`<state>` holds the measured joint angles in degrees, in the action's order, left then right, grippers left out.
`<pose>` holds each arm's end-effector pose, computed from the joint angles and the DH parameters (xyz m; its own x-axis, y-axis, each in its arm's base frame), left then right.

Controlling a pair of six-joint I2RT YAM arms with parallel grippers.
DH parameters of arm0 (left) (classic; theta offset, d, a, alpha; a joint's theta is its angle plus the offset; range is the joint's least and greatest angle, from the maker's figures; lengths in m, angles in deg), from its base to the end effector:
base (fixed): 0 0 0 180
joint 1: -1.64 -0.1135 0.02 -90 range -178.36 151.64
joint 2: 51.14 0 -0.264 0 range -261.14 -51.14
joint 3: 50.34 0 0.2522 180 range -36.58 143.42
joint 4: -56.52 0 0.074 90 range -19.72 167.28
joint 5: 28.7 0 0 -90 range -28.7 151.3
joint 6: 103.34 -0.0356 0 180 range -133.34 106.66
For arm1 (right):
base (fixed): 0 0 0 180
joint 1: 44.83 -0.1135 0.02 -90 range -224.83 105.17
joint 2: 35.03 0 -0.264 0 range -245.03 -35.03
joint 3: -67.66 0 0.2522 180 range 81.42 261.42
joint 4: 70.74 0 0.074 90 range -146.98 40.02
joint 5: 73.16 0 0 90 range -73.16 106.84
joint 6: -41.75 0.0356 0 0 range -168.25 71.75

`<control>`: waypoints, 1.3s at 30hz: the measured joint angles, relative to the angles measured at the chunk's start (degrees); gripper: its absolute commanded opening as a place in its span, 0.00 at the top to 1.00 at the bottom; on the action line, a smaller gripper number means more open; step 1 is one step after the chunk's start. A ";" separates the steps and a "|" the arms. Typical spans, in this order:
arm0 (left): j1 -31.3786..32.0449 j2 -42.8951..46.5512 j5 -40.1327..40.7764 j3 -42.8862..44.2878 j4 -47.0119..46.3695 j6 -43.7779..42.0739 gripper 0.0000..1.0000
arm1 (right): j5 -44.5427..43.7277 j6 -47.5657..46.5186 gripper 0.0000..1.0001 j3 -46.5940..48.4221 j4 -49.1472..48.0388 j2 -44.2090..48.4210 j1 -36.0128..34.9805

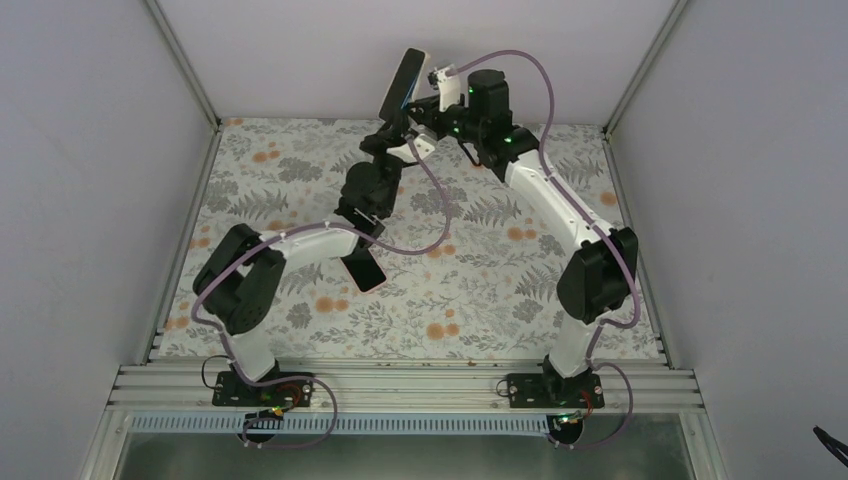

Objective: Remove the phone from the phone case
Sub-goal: Remove the phone case from the phone, then place the phone case at the center of the board.

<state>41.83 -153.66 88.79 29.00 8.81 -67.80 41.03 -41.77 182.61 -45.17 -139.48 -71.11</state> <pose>0.3201 -0.2489 0.3158 0.3891 0.6162 -0.6847 -0.1118 0.7694 0.6289 0.3851 0.2064 0.3874 -0.3173 -0.0418 -0.9474 -0.7275 0.6516 0.2148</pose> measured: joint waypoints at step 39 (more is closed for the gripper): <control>-5.14 52.06 -5.79 -58.58 49.75 -5.75 0.00 | -7.76 -32.09 0.56 -34.14 39.23 3.91 11.41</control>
<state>36.69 -101.60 82.99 -29.57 58.56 -73.54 33.27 -73.86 148.47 -5.94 -135.57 -59.70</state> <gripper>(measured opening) 0.996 0.311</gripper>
